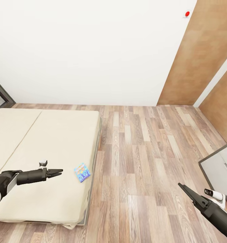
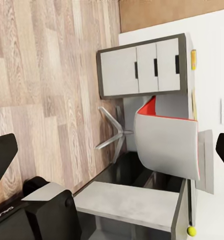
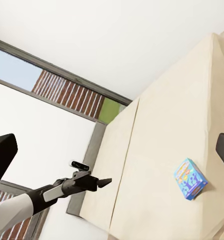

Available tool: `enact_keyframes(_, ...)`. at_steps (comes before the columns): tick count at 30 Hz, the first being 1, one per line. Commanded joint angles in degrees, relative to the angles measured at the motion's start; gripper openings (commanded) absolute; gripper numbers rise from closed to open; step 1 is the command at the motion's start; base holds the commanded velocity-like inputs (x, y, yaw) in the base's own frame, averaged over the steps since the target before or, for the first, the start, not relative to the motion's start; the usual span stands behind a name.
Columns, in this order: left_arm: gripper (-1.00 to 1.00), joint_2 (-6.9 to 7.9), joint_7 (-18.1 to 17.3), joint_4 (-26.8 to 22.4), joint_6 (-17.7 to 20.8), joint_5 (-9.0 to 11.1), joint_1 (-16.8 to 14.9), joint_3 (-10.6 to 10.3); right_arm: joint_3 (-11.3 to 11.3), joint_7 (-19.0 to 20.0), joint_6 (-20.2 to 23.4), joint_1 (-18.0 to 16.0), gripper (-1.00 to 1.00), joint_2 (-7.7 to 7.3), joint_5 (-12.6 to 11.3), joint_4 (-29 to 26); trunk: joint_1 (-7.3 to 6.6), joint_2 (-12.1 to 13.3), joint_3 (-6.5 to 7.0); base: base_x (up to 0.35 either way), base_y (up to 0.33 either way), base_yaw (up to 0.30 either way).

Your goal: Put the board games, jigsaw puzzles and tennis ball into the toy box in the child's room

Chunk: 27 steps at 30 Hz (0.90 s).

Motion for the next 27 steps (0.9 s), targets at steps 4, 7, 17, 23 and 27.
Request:
enact_keyframes(4,1.0,0.0,-0.2,0.0,0.6,0.1,0.0,-0.1,0.0,-0.1,0.4,0.0,1.0,0.0,-0.3,0.0,0.04,-0.1,0.3,0.0,0.0,0.063)
enact_keyframes(7,1.0,0.0,-0.2,0.0,0.6,0.1,0.0,-0.1,0.0,-0.1,0.4,0.0,1.0,-0.01,-0.3,0.0,0.04,-0.1,0.59,0.0,0.0,0.065)
enact_keyframes(17,1.0,-0.17,-0.1,0.0,0.6,0.1,0.0,-0.1,0.0,-0.1,0.4,0.0,1.0,-0.01,-0.3,0.0,0.04,-0.1,1.53,0.0,0.0,0.066)
enact_keyframes(23,1.0,-0.23,-0.2,0.0,0.6,0.1,0.0,-0.1,0.0,0.0,0.4,0.0,1.0,-0.01,-0.3,0.0,0.04,-0.1,2.09,0.0,0.0,0.067)
enact_keyframes(27,1.0,-0.24,-0.2,0.0,0.6,0.1,0.0,-0.1,0.0,0.0,0.4,0.0,1.0,0.0,-0.4,0.0,0.04,-0.1,2.47,0.0,0.0,0.067)
